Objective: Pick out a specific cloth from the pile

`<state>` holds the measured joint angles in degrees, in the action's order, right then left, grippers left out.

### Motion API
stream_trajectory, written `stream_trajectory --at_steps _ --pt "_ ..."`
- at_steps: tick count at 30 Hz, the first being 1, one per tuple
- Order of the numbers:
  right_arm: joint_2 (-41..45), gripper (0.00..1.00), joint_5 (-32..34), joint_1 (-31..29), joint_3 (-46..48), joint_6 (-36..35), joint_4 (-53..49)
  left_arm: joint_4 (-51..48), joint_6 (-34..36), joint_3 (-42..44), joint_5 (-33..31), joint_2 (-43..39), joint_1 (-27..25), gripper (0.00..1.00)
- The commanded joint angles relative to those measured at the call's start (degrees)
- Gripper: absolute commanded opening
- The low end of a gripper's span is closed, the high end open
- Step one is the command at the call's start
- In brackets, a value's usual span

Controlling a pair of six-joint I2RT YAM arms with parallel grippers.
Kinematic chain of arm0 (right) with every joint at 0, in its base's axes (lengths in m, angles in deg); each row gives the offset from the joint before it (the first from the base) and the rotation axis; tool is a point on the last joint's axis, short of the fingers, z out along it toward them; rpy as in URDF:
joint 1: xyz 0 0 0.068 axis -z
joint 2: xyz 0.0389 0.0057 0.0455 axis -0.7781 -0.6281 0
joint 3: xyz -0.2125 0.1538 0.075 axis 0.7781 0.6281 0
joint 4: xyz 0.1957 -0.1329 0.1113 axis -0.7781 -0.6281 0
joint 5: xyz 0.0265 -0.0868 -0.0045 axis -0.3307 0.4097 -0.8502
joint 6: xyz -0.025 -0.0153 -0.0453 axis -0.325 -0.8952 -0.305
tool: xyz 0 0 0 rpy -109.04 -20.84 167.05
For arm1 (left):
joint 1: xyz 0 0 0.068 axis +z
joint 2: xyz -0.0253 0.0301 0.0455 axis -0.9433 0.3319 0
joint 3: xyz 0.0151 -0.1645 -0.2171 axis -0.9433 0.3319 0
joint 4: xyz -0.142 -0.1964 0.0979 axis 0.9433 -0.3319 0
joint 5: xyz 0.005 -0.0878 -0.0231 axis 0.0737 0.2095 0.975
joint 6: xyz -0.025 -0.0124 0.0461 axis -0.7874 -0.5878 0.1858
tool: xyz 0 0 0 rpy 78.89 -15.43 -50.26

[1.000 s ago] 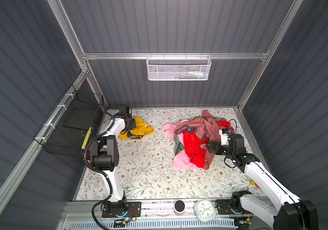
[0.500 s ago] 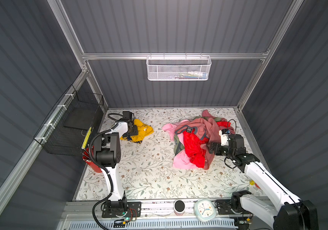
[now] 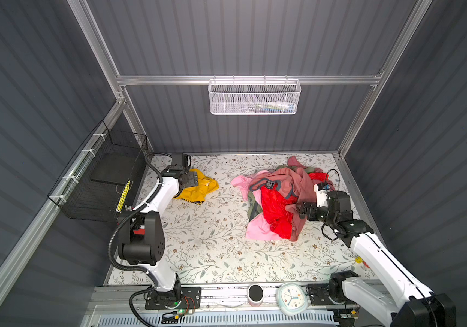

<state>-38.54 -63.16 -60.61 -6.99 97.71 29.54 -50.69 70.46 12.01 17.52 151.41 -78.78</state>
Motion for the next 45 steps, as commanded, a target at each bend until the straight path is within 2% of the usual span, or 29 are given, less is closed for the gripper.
stream_trajectory --at_steps 1,5,12,19,28,31,37,42,45 --pt "1.3 0.96 0.5 -0.2 -1.8 -1.1 -0.9 -0.4 2.4 2.6 -5.0 -2.9 -4.0 0.91" --pt "1.5 0.96 -1.2 -0.2 -1.8 -1.3 -0.4 0.7 4.8 4.2 -2.5 -2.6 -6.6 0.9" --pt "0.4 0.95 -1.4 -0.3 -2.1 -1.7 -0.4 -2.2 5.4 1.3 -4.7 6.8 -7.7 0.91" --pt "1.4 0.95 0.5 -0.4 -1.9 -2.1 -1.0 -2.4 3.5 -1.0 -12.1 15.5 -9.1 0.93" --pt "1.3 0.95 1.3 -0.4 -2.5 -3.1 -1.7 -0.7 4.5 -4.5 -5.3 23.4 -9.2 0.91" --pt "1.1 0.95 1.4 -0.4 -2.5 -3.2 -1.7 -0.8 5.3 -8.4 -2.9 25.3 -9.2 0.88" --pt "0.8 0.95 1.4 -0.4 -2.7 -3.2 -1.7 0.9 7.2 -10.3 2.8 26.3 -9.2 0.78" --pt "0.8 0.95 1.7 -0.4 -2.6 -3.3 -1.8 0.2 7.9 -11.9 3.1 28.1 -9.2 0.67" --pt "0.6 0.95 1.6 -0.4 -2.6 -3.2 -1.7 -1.3 8.0 -13.1 3.0 29.5 -9.2 0.56"
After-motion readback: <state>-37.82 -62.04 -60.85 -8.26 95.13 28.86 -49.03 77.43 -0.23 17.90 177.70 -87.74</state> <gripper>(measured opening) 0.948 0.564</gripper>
